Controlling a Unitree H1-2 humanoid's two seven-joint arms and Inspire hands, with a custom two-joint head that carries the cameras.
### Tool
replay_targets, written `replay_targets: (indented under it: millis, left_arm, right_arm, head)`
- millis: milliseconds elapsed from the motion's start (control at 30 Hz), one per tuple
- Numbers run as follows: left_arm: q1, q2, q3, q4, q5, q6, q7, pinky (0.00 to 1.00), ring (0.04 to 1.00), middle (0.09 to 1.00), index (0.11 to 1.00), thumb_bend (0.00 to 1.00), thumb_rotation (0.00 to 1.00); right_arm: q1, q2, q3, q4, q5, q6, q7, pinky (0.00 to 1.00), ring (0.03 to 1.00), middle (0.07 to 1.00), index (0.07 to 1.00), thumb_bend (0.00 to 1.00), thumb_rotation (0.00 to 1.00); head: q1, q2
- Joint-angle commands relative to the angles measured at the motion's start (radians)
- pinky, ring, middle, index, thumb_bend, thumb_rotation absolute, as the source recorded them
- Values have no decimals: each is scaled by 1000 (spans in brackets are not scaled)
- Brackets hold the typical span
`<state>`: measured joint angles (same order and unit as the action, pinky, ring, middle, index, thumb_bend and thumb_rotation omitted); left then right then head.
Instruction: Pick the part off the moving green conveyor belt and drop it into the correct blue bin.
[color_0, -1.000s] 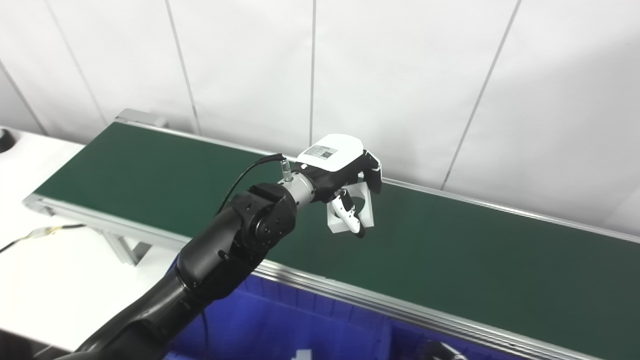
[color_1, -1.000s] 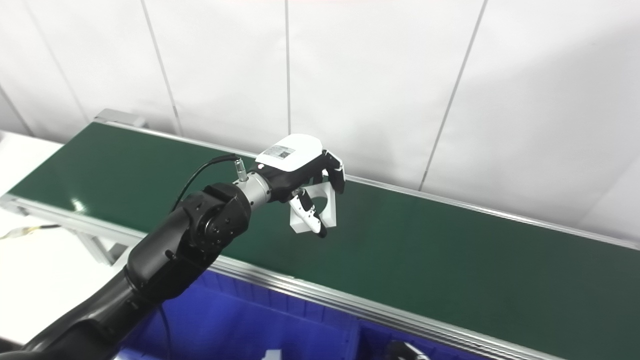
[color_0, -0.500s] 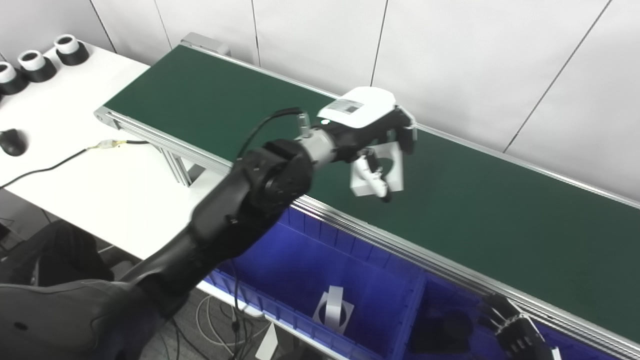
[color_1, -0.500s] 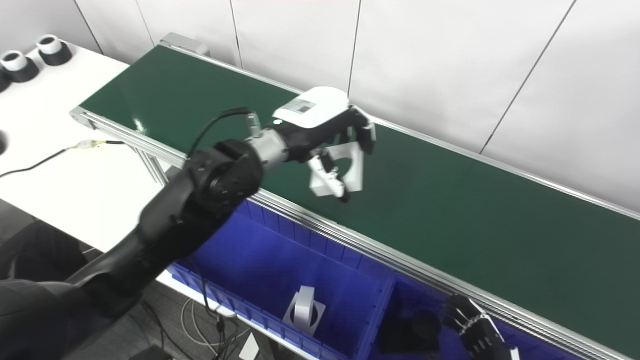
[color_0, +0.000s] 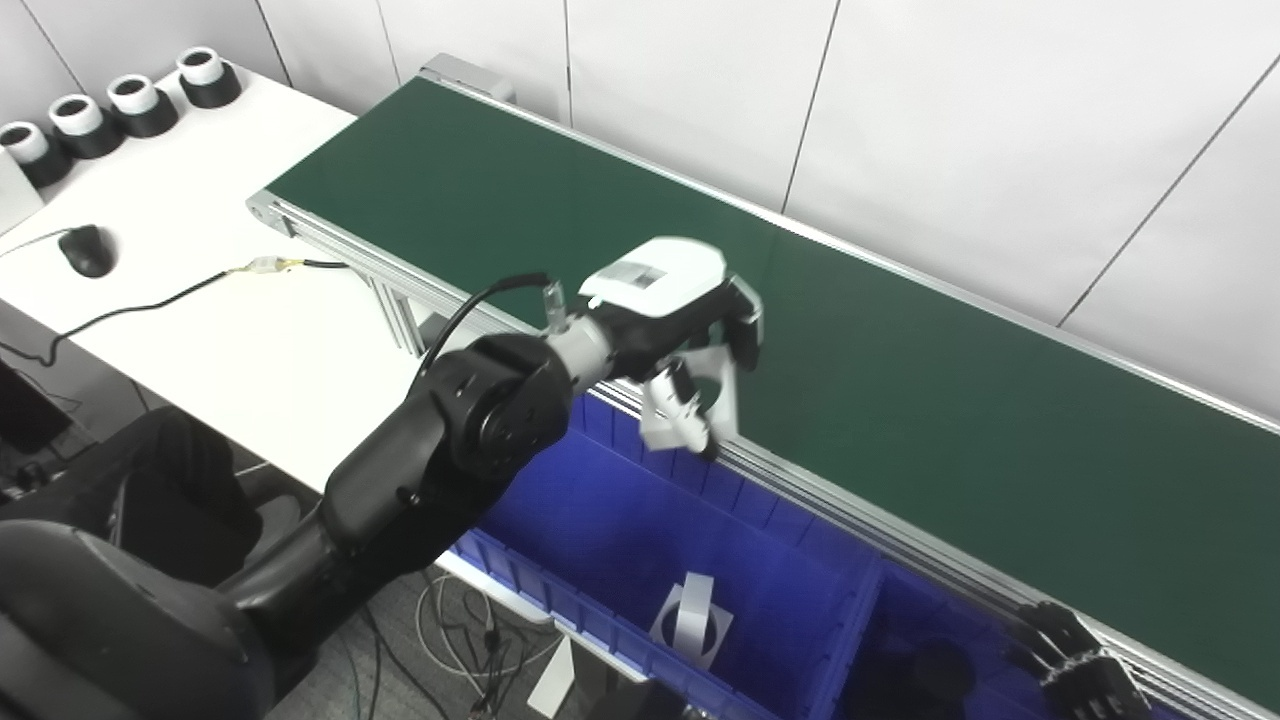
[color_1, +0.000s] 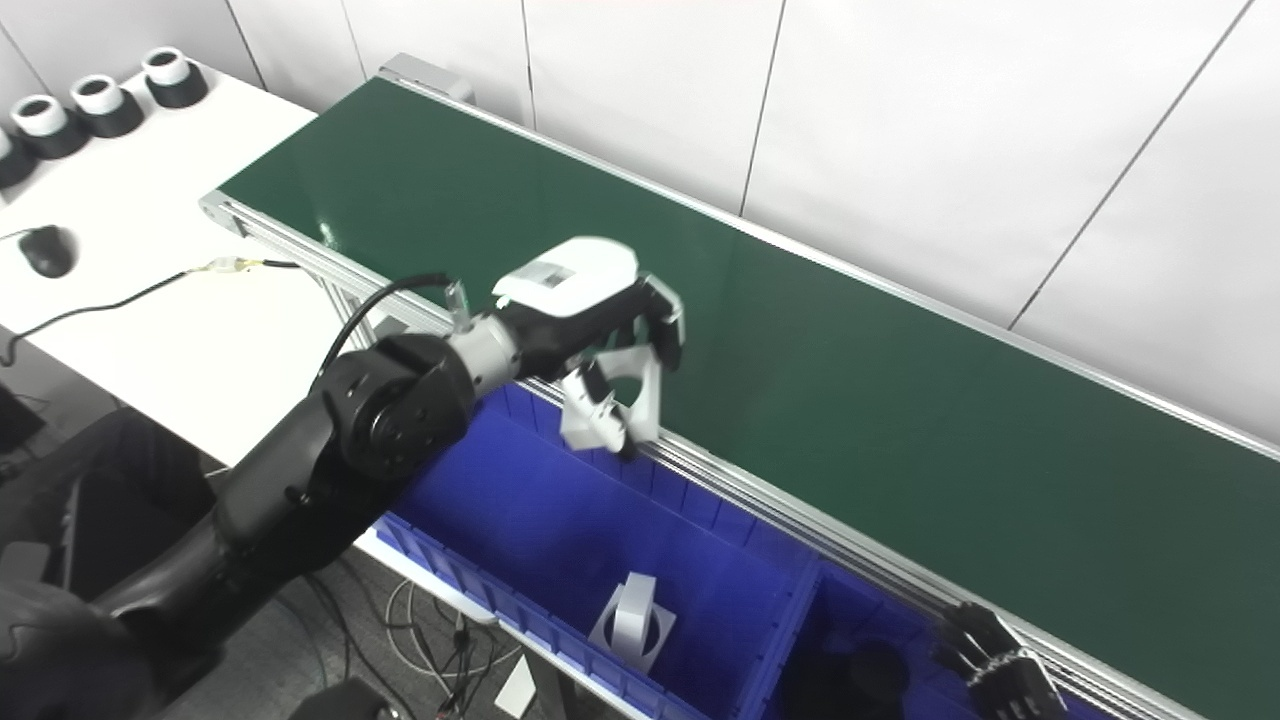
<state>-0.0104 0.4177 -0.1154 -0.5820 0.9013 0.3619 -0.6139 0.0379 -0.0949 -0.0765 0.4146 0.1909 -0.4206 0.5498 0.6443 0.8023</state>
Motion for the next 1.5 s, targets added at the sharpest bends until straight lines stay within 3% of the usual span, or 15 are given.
replay_targets:
  millis: [0, 167, 533, 700, 1000, 1267, 1400, 1433, 1467]
  left_arm:
    - [4, 34, 10, 24, 39, -33, 45, 377, 401, 495, 540, 498, 0]
    - [36, 48, -7, 128, 75, -70, 100, 333, 382, 474, 555, 495, 0]
    - [39, 37, -23, 327, 73, -83, 238, 368, 398, 486, 547, 497, 0]
    - [34, 30, -9, 367, 40, -74, 274, 317, 377, 473, 558, 494, 0]
    - [41, 23, -14, 393, 16, -68, 324, 353, 384, 480, 563, 494, 0]
    - [45, 24, -21, 374, 22, -58, 317, 340, 388, 479, 549, 497, 0]
    - [38, 37, -28, 346, 15, -31, 249, 371, 432, 471, 534, 511, 0]
    - [34, 50, -36, 330, 16, -21, 206, 416, 501, 556, 574, 702, 165]
    - [30, 65, -44, 313, 14, -16, 162, 422, 510, 565, 587, 741, 192]
  right_arm:
    - [-12, 10, -10, -23, 10, -49, 20, 716, 767, 777, 760, 907, 244]
    - [-9, 17, -17, -31, -1, -49, 19, 707, 759, 779, 761, 901, 239]
    - [-2, 27, -21, -43, -1, -49, 23, 707, 763, 784, 769, 899, 232]
    - [2, 27, -21, -50, -1, -49, 20, 705, 762, 783, 770, 900, 237]
    - [8, 28, -16, -65, -9, -49, 12, 706, 759, 784, 762, 897, 240]
    - [11, 29, -16, -68, -15, -49, 5, 706, 758, 779, 758, 904, 246]
    - [14, 30, -12, -74, -14, -49, 1, 704, 758, 780, 759, 905, 245]
    - [14, 30, -12, -75, -14, -49, 2, 705, 758, 779, 760, 902, 242]
    - [13, 30, -12, -75, -15, -49, 2, 705, 758, 779, 760, 902, 242]
  head:
    - [-3, 1]
    - [-10, 0]
    - [-20, -2]
    - [-28, 2]
    - [-38, 5]
    - [-39, 8]
    - [-40, 11]
    - [-40, 11]
    - [-40, 11]
